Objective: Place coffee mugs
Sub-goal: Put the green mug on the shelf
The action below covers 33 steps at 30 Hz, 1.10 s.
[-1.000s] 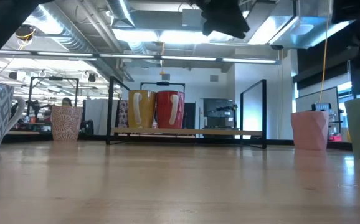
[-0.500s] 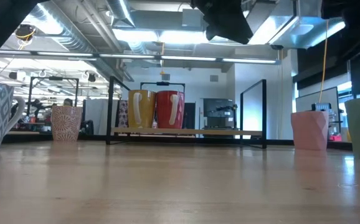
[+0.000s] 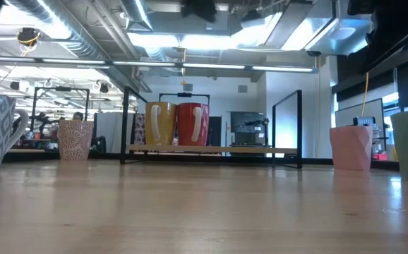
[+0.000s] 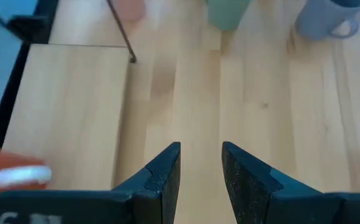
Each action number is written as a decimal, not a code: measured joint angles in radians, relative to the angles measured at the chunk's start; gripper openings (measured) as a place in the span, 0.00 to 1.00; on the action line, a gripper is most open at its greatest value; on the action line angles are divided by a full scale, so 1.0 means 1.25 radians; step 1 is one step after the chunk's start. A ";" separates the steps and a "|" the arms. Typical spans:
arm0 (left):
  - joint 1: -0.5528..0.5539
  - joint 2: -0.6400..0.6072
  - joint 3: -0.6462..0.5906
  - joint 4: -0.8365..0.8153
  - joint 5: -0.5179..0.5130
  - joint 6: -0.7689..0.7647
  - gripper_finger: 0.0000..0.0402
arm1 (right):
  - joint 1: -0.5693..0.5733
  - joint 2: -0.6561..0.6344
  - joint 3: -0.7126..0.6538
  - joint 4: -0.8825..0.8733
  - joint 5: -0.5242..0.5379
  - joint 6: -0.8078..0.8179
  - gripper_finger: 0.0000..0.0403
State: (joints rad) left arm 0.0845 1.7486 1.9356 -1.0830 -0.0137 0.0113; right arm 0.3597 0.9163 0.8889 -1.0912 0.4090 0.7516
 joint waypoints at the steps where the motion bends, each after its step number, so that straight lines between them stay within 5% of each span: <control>1: 0.000 -0.031 -0.036 0.016 -0.003 -0.012 0.28 | 0.000 -0.001 0.000 0.000 0.003 0.000 0.48; 9: 0.002 -0.274 -0.303 0.007 -0.018 -0.166 0.28 | 0.000 -0.012 0.001 0.011 0.028 0.000 0.48; 16: -0.013 -0.411 -0.387 -0.040 0.033 -0.254 0.28 | 0.000 -0.005 0.000 0.128 0.035 -0.053 0.48; 21: -0.041 -0.435 -0.417 -0.028 0.087 -0.253 0.28 | 0.000 0.004 0.000 0.171 0.035 -0.087 0.48; 26: -0.044 -0.418 -0.417 0.067 0.020 -0.229 0.28 | 0.000 0.016 0.000 0.183 0.030 -0.085 0.48; 33: -0.043 -0.349 -0.417 0.073 0.046 -0.208 0.35 | 0.001 0.020 0.000 0.179 -0.061 -0.062 0.48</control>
State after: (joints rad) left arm 0.0304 1.3117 1.4149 -0.9920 0.0440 -0.2485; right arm 0.3607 0.9413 0.8883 -0.8670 0.3332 0.6741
